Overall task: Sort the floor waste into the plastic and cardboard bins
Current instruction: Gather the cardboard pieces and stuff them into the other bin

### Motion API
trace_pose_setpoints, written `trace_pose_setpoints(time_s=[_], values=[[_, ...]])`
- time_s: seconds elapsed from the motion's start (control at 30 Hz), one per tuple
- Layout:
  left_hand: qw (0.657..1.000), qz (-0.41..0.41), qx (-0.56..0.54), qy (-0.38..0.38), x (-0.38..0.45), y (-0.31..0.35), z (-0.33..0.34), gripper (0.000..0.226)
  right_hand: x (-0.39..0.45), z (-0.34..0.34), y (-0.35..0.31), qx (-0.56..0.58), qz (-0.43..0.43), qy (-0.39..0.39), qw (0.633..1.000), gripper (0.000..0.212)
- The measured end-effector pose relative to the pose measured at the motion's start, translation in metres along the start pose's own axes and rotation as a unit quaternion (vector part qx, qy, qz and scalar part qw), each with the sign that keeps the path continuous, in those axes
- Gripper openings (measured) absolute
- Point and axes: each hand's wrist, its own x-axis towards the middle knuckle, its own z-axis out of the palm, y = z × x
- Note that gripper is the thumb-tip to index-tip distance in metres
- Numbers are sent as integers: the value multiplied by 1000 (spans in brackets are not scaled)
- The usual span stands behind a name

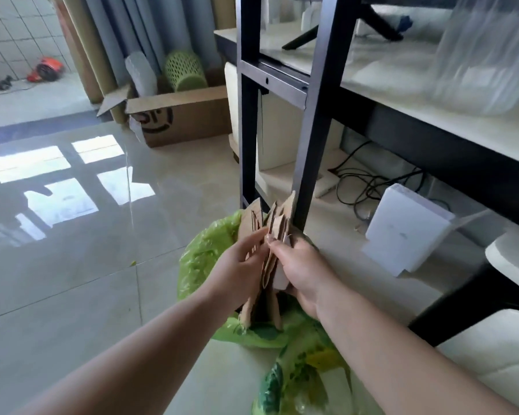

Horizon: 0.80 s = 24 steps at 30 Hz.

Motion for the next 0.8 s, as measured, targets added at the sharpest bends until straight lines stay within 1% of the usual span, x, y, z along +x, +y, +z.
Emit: trace_pose_setpoints(time_s=[0.13,0.23,0.3,0.37,0.4,0.47,0.5,0.53,0.57,0.6,0.63,0.7,0.73,0.8], values=[[998,2,57,41,3,-18,1,35,12,3,17,-65,-18,22,997,28],[996,-29,68,56,2,-23,0,45,14,10,21,-132,-22,36,990,32],[995,-55,60,58,-2,-25,-3,49,13,16,22,-132,-12,43,990,34],[996,-62,28,49,-10,-27,-9,49,9,20,20,-116,-28,63,991,39],[997,-58,9,49,-16,-26,-13,46,3,21,19,-115,-61,81,988,47],[997,-43,-13,60,-32,-21,-24,36,-17,22,16,-147,-171,125,966,70],[997,-35,-22,70,-42,-18,-31,29,-30,24,13,-161,-235,140,948,75],[996,-30,-36,78,-54,-16,-39,24,-44,29,11,-169,-294,145,929,73],[995,-29,-53,84,-67,-13,-48,21,-58,35,11,-169,-336,137,916,68],[993,-30,-70,88,-82,-10,-58,19,-71,42,11,-159,-360,113,912,62],[992,-33,-82,93,-98,-9,-70,18,-84,52,12,-141,-365,73,917,56],[989,-44,-89,108,-134,-14,-98,16,-112,75,16,-114,-348,-25,930,46],[987,-51,-87,123,-154,-20,-113,16,-126,89,21,-109,-342,-65,931,43],[981,-76,-79,161,-196,-37,-144,19,-155,120,37,-126,-333,-122,926,38]])
